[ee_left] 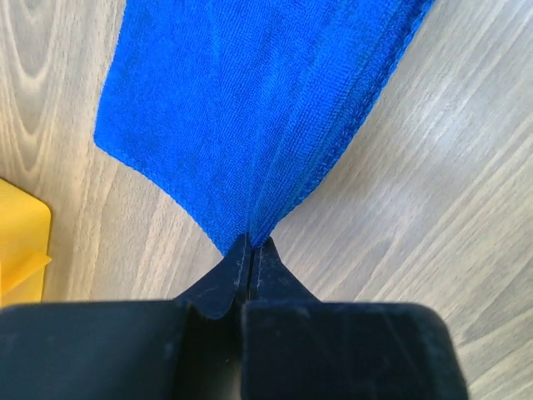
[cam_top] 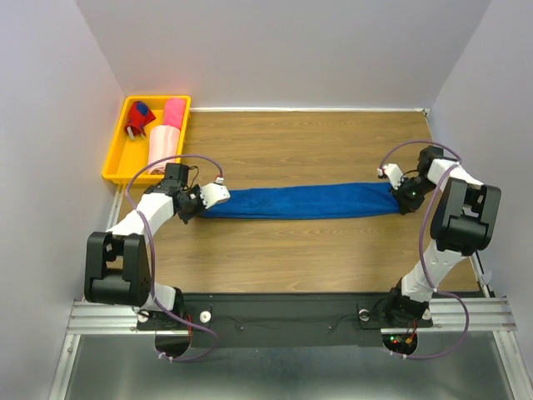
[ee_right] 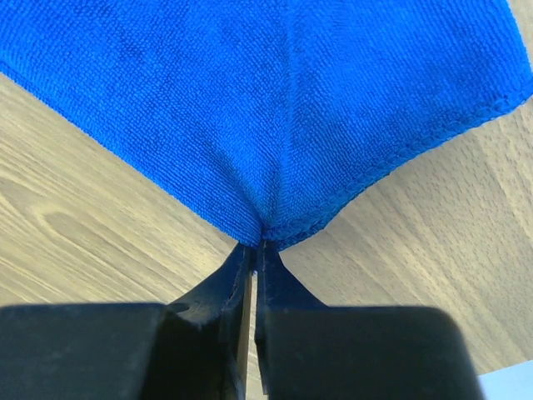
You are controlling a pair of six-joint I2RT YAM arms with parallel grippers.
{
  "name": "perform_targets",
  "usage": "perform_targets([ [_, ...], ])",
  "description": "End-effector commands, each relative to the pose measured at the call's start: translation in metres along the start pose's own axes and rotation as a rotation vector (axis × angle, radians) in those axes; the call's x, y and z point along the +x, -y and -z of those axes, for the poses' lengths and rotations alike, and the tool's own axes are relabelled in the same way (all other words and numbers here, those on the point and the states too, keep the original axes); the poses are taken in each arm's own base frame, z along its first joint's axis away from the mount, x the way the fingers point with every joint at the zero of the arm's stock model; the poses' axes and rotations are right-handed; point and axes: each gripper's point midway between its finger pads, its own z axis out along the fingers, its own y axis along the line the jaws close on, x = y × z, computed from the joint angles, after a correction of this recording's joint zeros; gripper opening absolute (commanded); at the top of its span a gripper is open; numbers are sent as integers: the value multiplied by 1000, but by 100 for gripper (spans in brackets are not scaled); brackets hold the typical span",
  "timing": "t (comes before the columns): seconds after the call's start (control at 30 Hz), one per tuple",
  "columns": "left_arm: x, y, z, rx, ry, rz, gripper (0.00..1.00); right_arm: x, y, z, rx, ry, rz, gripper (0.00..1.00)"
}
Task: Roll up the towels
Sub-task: Fold the towel
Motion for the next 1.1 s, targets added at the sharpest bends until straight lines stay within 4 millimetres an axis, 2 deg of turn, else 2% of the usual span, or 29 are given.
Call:
perform_targets([
  [0.0, 8, 13, 8, 34, -16, -19, 15, 11, 2, 9, 35, -44, 29, 18],
  [0.03, 8, 16, 11, 45, -19, -21, 22, 11, 2, 12, 38, -41, 27, 36],
  [0.1, 7, 18, 17, 52, -19, -31, 32, 7, 1, 22, 48, -25, 29, 49],
  [0.13, 7, 24, 21, 74, -19, -29, 33, 2, 1, 28, 47, -2, 30, 58],
  [0.27, -9, 22, 47, 60, 35, -44, 46, -17, -4, 62, 25, 55, 33, 77],
  [0.33, -16, 21, 54, 58, 55, -44, 50, -29, -9, 73, -1, 104, 33, 79],
  [0.37, -21, 16, 58, 38, 68, -27, 51, -32, -15, 78, -27, 117, 18, 79],
  [0.4, -24, 13, 58, 27, 78, -7, 51, -41, -11, 86, -18, 147, 13, 79],
  [0.47, -33, 3, 53, 10, 107, 33, 51, -54, -7, 85, -44, 195, -16, 79],
  [0.5, -37, 0, 50, 4, 117, 102, 51, -63, 2, 91, -32, 219, -55, 77],
  [0.53, -42, -8, 46, -12, 137, 128, 49, -68, 5, 89, -47, 233, -75, 69],
  [0.57, -44, -12, 38, -3, 132, 217, 44, -69, 9, 74, -90, 221, -141, 64],
  [0.63, -49, -27, 25, -28, 134, 304, 39, -77, 24, 65, -105, 229, -218, 52],
  [0.7, -54, -32, 16, -31, 138, 389, 35, -82, 31, 58, -98, 231, -236, 45],
  [0.77, -55, -36, 5, -21, 125, 432, 34, -85, 30, 47, -105, 215, -245, 43],
  [0.83, -56, -34, -3, -9, 114, 472, 33, -82, 28, 38, -97, 186, -245, 40],
  [0.9, -54, -35, -13, -2, 96, 493, 32, -79, 22, 21, -104, 155, -242, 38],
  [1.07, -45, -38, -41, 4, 26, 551, 27, -44, 14, -12, -99, 16, -239, 34],
])
